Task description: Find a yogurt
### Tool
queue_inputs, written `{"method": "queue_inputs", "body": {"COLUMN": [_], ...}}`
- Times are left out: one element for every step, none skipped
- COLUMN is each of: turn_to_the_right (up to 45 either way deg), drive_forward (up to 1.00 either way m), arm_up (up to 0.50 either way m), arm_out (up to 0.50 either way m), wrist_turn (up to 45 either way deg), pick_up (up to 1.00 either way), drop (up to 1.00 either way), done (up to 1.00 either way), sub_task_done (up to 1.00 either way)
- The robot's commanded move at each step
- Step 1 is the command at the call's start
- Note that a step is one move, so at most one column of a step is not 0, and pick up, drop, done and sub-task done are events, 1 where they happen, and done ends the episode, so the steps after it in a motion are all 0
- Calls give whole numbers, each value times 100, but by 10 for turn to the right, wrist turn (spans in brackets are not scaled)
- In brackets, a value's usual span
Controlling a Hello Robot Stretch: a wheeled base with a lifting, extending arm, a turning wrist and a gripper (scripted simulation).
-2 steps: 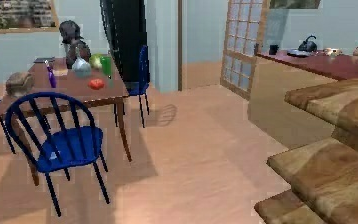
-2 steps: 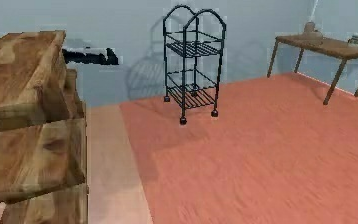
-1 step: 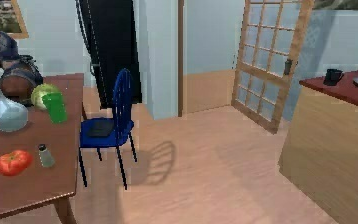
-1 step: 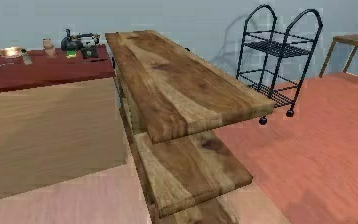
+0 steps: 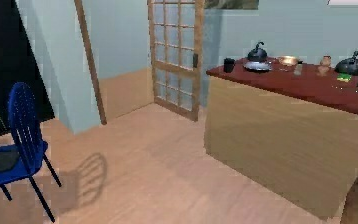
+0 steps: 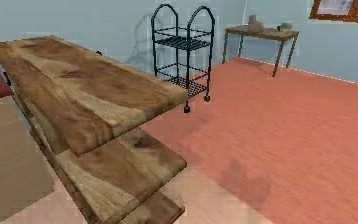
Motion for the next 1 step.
{"method": "queue_inputs", "body": {"turn_to_the_right": [0], "drive_forward": [10], "arm_up": [0], "arm_out": [0], "wrist_turn": [0], "pick_up": [0], "drop": [0], "done": [0], "sub_task_done": [0]}}
